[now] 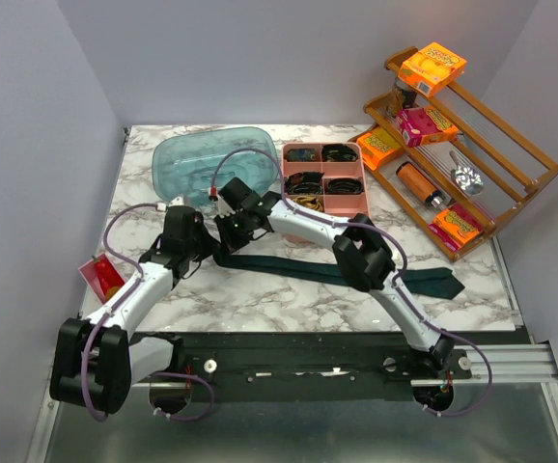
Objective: Roll the ties
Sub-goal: Roll the tie at the center of the board.
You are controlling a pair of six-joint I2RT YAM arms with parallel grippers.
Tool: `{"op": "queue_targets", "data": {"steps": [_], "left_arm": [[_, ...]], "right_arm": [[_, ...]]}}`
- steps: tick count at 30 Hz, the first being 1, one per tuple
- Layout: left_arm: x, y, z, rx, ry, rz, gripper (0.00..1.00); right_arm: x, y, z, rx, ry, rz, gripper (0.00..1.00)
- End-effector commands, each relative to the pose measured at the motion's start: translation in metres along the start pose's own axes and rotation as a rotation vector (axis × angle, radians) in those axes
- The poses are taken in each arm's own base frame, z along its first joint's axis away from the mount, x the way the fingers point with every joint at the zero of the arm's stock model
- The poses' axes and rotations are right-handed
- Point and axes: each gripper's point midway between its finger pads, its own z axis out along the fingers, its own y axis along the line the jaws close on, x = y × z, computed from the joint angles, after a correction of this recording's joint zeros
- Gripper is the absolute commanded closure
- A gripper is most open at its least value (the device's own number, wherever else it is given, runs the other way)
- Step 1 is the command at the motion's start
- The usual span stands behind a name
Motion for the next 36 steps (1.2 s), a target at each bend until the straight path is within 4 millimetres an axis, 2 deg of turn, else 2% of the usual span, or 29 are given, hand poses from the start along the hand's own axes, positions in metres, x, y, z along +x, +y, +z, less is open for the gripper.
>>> {"op": "queue_targets", "data": {"steps": [1, 7, 12, 15, 16, 19, 20, 22, 27, 31, 35, 36], "left_arm": [[-0.022, -0.004, -0.013, -0.028, -0.075, 0.024, 1.0], [-0.02, -0.002, -0.011, -0.027, -0.074, 0.022, 1.0], [-0.02, -0.001, -0.008, -0.037, -0.072, 0.028, 1.0], [-0.019, 0.003, -0.005, -0.057, -0.063, 0.035, 1.0], [-0.018, 0.004, -0.004, -0.064, -0.06, 0.037, 1.0], [-0.017, 0.008, -0.003, -0.082, -0.06, 0.041, 1.0], [-0.019, 0.01, -0.003, -0.092, -0.067, 0.045, 1.0], [-0.019, 0.013, -0.004, -0.108, -0.068, 0.056, 1.0], [-0.022, 0.014, -0.005, -0.12, -0.077, 0.069, 1.0], [-0.025, 0.012, -0.006, -0.124, -0.082, 0.077, 1.0], [-0.029, 0.009, -0.009, -0.143, -0.095, 0.106, 1.0], [-0.029, 0.008, -0.009, -0.144, -0.091, 0.116, 1.0]], "right_arm": [[-0.01, 0.01, 0.006, -0.062, 0.001, -0.012, 0.96], [-0.016, 0.025, 0.014, -0.124, 0.001, -0.014, 0.96], [-0.007, 0.021, 0.021, -0.123, 0.031, -0.003, 0.96], [-0.004, 0.01, 0.016, -0.059, 0.025, -0.01, 0.96], [-0.01, 0.008, 0.007, -0.048, 0.006, -0.012, 0.96], [-0.012, 0.0, -0.005, -0.018, -0.003, -0.005, 0.96], [-0.02, 0.0, -0.017, -0.015, -0.029, -0.008, 0.96], [-0.023, -0.007, -0.024, 0.0, -0.043, -0.003, 0.96], [-0.034, -0.006, -0.04, -0.004, -0.076, -0.004, 0.96], [-0.032, -0.007, -0.044, 0.0, -0.076, -0.001, 0.96], [-0.023, -0.015, -0.048, 0.027, -0.063, -0.002, 0.96], [-0.014, -0.022, -0.046, 0.046, -0.044, 0.001, 0.96]]}}
